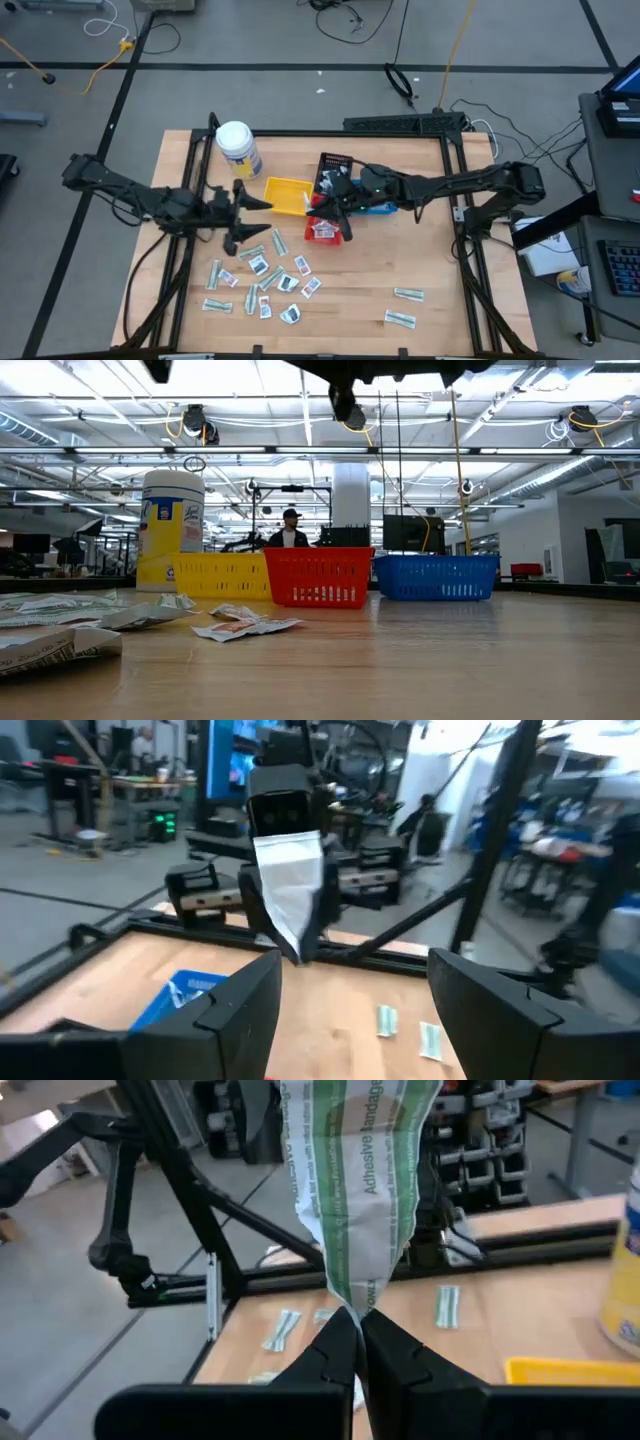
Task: Pick & Place First Aid Supplies
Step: Put the bandage pack into the yellow bin
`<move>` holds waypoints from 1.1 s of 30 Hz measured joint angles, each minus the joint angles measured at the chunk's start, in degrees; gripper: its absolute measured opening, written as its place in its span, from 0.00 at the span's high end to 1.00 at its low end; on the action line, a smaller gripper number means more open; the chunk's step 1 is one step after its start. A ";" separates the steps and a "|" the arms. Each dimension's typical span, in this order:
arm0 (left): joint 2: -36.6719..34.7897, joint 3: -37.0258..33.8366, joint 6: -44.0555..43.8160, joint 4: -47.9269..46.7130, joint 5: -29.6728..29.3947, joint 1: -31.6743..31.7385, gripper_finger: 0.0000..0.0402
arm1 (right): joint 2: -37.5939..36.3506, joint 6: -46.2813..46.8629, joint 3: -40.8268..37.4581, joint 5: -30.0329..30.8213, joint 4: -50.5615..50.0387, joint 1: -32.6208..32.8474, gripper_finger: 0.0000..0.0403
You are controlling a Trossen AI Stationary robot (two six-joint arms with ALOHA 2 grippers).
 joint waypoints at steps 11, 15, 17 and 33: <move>18.27 14.66 3.25 -0.54 0.09 6.39 0.36 | 1.46 -1.09 1.82 -2.91 0.20 1.22 1.00; 21.90 16.21 1.20 -0.31 2.17 7.17 0.36 | 1.13 -1.51 1.82 -2.92 -0.10 1.56 1.00; 22.25 16.36 -0.11 0.23 1.63 7.17 0.39 | 1.13 -1.51 1.82 -2.92 -0.55 1.59 1.00; 21.24 16.47 -3.28 -1.17 9.16 7.17 0.99 | 1.22 -3.53 1.82 -2.63 -1.67 2.20 0.93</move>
